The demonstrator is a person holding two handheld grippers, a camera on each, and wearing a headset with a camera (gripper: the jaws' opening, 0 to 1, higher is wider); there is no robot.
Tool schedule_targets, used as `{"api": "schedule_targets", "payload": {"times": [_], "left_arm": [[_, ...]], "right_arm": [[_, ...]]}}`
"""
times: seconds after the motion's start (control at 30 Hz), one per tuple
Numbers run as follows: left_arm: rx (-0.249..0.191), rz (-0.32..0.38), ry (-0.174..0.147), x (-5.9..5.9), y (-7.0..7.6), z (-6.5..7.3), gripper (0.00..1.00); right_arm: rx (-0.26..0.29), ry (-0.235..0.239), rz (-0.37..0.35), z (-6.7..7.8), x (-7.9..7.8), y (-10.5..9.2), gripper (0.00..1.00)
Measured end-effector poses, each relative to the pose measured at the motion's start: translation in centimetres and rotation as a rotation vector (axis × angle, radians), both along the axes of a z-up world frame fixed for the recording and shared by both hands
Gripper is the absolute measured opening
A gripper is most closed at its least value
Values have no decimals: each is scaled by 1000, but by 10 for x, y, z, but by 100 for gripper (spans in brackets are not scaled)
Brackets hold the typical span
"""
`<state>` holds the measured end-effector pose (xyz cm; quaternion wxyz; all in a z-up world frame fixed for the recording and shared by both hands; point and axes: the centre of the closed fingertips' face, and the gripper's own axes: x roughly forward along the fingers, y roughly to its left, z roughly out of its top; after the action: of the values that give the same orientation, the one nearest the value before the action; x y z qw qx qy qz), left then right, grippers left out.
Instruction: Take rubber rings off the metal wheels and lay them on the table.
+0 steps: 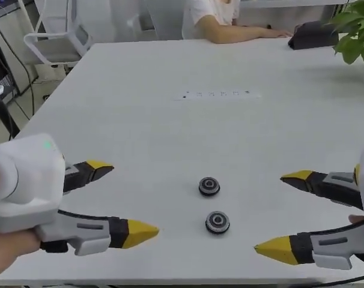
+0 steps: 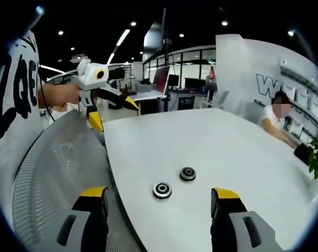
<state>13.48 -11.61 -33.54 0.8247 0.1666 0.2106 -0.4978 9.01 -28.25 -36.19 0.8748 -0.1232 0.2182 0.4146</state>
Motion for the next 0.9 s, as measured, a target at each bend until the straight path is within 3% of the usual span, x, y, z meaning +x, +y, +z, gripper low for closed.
{"api": "schedule_targets", "payload": {"times": [0.4,0.9], "left_arm": [[6,-55,-19,6,-9,0,77],[24,-112,-24,10,-25,-5,75]], "right_arm": [[1,-18,7,-6,13,4,73],[-35,-11,28,-25,19,3,66]]}}
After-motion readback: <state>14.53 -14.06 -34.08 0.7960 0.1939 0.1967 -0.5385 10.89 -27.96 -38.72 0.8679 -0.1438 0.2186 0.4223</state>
